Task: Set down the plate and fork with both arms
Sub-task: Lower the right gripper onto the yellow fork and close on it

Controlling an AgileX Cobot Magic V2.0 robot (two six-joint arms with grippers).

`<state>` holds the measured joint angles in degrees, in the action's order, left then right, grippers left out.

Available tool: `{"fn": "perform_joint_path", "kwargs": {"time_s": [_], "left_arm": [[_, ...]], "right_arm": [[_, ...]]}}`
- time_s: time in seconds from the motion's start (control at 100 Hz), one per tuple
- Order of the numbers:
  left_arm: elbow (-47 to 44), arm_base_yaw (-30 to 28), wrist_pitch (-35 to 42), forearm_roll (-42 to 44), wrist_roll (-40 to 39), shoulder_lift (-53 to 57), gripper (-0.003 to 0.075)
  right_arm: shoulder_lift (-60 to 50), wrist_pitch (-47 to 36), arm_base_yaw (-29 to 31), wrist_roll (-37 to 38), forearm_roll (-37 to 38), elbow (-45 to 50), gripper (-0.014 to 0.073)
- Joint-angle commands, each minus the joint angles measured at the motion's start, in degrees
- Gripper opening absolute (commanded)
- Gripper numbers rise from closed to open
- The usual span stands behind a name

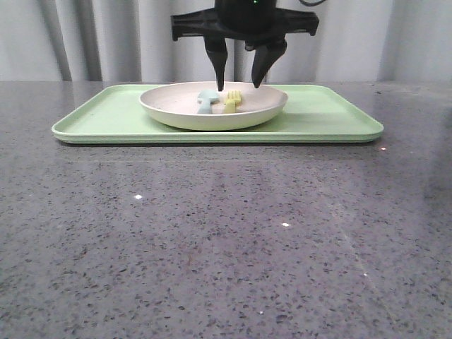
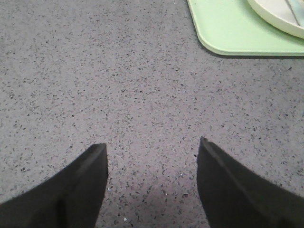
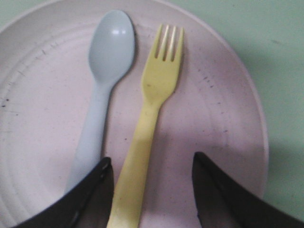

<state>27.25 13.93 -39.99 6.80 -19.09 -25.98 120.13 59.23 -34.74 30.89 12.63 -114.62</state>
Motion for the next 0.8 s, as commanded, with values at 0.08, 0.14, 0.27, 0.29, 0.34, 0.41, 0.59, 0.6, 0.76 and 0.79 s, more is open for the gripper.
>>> {"fn": "perform_joint_path", "kwargs": {"time_s": [0.08,0.14,0.27,0.29,0.34,0.41,0.59,0.6,0.76,0.79], "left_arm": [[1.6,0.0,4.0,-0.1,-0.8,-0.2,0.0410],[1.6,0.0,4.0,-0.1,-0.8,-0.2,0.0410],[1.6,0.0,4.0,-0.1,-0.8,-0.2,0.0410],[1.6,0.0,4.0,-0.1,-0.8,-0.2,0.0410],[1.6,0.0,4.0,-0.1,-0.8,-0.2,0.0410],[1.6,0.0,4.0,-0.1,-0.8,-0.2,0.0410],[1.6,0.0,4.0,-0.1,-0.8,-0.2,0.0410],[1.6,0.0,4.0,-0.1,-0.8,-0.2,0.0410],[1.6,0.0,4.0,-0.1,-0.8,-0.2,0.0410],[1.6,0.0,4.0,-0.1,-0.8,-0.2,0.0410]], "right_arm": [[-1.9,-1.4,0.2,0.7,2.0,-2.1,0.0395],[-1.6,-1.4,0.2,0.8,1.9,-2.1,0.0395],[-1.6,-1.8,0.1,0.8,1.7,-2.1,0.0395],[-1.6,-1.9,0.1,0.8,1.6,-2.1,0.0395],[-1.6,-2.0,0.1,1.0,1.5,-2.1,0.0395],[-1.6,-2.2,0.1,1.3,1.5,-2.1,0.0395],[-1.6,-2.8,0.1,3.0,1.1,-2.1,0.0395],[-1.6,-2.8,0.1,3.0,1.1,-2.1,0.0395],[-1.6,-2.7,0.1,3.6,1.0,-2.1,0.0395],[-1.6,-2.7,0.1,3.9,1.0,-2.1,0.0395]]}}
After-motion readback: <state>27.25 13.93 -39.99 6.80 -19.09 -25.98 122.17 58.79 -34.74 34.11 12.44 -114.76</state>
